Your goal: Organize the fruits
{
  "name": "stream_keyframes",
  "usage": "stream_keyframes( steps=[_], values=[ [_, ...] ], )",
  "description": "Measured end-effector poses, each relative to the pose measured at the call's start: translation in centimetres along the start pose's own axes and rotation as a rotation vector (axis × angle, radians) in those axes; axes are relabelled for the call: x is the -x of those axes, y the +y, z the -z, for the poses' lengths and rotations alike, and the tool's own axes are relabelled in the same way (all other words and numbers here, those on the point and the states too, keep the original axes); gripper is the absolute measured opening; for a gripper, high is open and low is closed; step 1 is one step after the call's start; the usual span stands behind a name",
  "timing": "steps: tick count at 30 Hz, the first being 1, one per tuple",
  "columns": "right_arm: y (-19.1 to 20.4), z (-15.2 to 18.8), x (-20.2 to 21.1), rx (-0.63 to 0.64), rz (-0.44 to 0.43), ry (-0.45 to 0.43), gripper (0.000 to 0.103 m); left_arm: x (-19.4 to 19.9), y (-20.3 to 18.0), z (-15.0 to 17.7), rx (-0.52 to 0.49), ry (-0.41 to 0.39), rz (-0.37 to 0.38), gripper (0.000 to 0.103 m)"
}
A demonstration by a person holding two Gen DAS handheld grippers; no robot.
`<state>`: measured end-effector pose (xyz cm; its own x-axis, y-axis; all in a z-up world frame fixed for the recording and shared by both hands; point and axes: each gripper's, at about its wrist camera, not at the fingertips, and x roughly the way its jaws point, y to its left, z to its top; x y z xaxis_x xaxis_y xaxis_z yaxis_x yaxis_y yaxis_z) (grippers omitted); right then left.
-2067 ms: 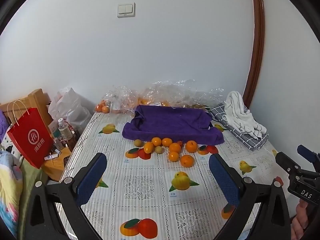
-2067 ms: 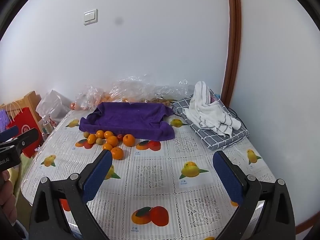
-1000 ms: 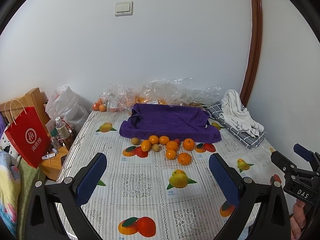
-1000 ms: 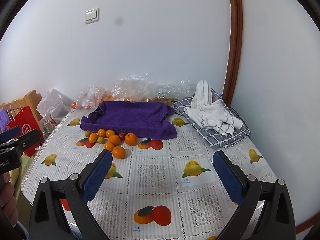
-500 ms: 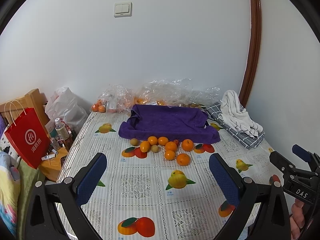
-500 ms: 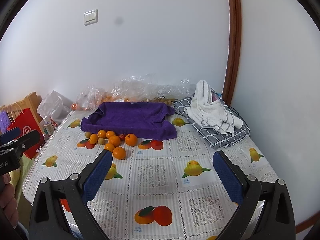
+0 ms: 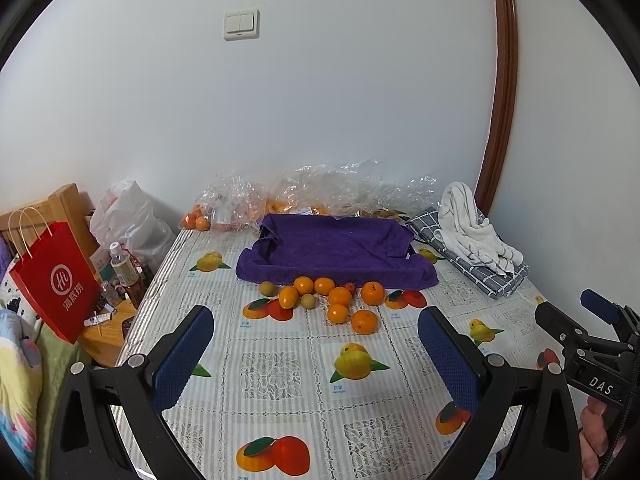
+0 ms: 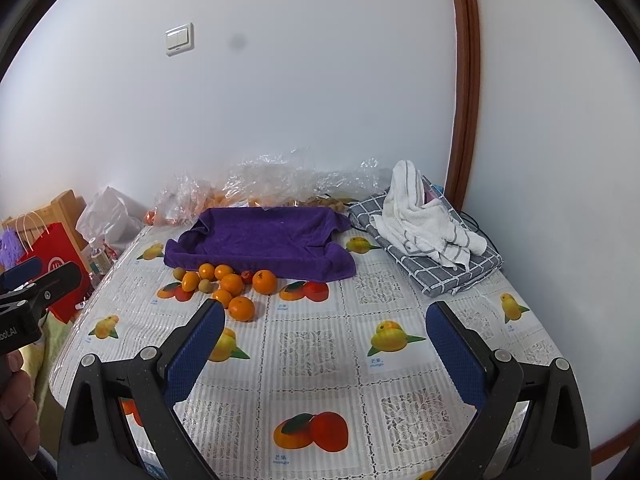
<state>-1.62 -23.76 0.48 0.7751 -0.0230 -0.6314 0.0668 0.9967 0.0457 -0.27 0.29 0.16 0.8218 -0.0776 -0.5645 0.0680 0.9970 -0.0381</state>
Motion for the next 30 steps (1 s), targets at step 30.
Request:
stream_keyframes(
  steps=[30],
  values=[
    [1.4, 2.3, -6.1, 0.073, 0.038, 0.136, 0.100, -4.4, 2.2, 1.9, 0.019, 0.045, -0.043, 0.103]
  ],
)
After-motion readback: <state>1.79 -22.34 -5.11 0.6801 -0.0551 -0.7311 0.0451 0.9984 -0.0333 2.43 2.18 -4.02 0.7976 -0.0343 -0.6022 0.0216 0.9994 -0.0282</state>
